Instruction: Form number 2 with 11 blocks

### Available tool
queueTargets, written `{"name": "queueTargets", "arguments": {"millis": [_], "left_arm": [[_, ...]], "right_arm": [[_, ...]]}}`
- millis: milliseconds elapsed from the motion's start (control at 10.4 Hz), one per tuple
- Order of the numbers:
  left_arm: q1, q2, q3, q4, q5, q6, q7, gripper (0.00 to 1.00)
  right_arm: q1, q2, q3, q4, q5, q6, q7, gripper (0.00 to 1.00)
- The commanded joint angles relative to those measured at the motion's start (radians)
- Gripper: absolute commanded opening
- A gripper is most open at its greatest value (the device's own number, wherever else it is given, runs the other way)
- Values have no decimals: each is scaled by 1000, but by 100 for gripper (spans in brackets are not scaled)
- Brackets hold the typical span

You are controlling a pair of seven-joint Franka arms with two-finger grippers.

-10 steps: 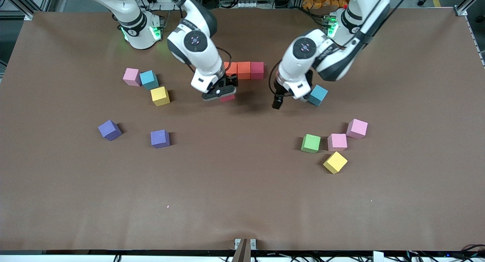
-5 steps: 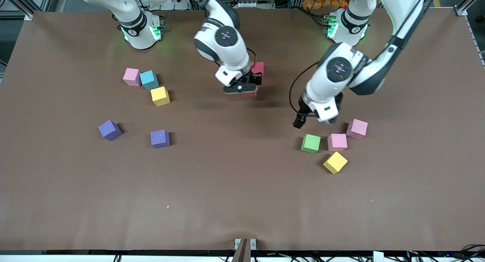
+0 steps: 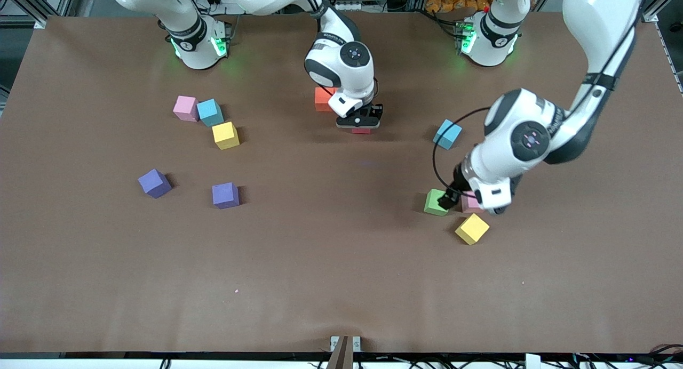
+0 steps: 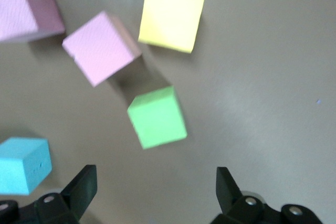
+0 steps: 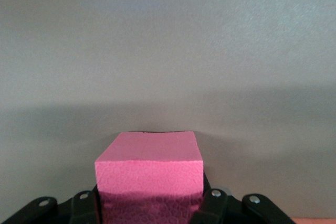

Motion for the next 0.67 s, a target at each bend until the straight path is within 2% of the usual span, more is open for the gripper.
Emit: {"name": "queueTargets", "arguments": {"millis": [0, 289, 578], "left_arm": [[-18, 84, 7, 80, 114, -50, 41, 100], [-17, 111, 7, 82, 171, -50, 194, 100], [-18, 159, 57, 135, 179, -50, 298, 100]], "right_arm": [[13, 5, -15, 22, 12, -10, 13, 24], [11, 7, -13, 18, 13, -20, 16, 24], [10, 5, -12, 15, 12, -23, -2, 24]]}}
